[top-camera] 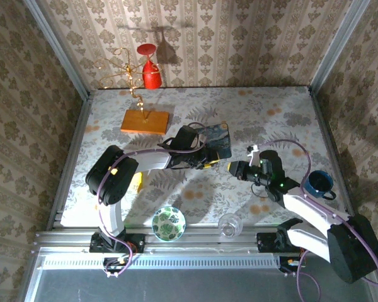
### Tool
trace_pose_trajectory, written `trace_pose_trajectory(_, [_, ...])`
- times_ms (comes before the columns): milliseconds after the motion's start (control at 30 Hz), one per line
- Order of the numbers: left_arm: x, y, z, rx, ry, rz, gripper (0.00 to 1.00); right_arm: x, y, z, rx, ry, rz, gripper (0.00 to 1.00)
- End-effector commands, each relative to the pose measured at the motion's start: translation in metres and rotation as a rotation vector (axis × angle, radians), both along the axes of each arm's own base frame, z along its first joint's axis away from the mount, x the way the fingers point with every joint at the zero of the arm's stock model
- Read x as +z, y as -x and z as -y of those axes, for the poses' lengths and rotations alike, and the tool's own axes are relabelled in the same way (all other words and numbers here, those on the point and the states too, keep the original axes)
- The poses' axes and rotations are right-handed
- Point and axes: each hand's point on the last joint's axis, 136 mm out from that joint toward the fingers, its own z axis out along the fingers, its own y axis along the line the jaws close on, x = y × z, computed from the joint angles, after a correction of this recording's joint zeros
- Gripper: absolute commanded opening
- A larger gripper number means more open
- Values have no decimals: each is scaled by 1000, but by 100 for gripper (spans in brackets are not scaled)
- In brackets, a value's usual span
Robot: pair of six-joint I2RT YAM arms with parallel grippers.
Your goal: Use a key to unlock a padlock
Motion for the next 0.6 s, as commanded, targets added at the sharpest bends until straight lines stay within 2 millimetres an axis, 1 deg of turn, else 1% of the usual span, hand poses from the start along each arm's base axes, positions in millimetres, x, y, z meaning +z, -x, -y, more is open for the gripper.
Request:
trace_pose_trajectory(0, [-7, 12, 3, -8, -1, -82, 0, -7, 4, 0, -31, 3, 9, 24])
trace_pose_trajectory(167, [-9, 13, 2, -5, -9, -91, 0, -6, 2, -15, 5, -23, 29, 24])
trace_pose_trajectory(333, [-9, 12, 2, -4, -11, -94, 0, -2, -4, -32, 45, -30, 47, 24])
trace_pose_trajectory(567, [-10, 11, 1, -3, -16, -96, 0, -2, -10, -44, 67, -24, 52, 24])
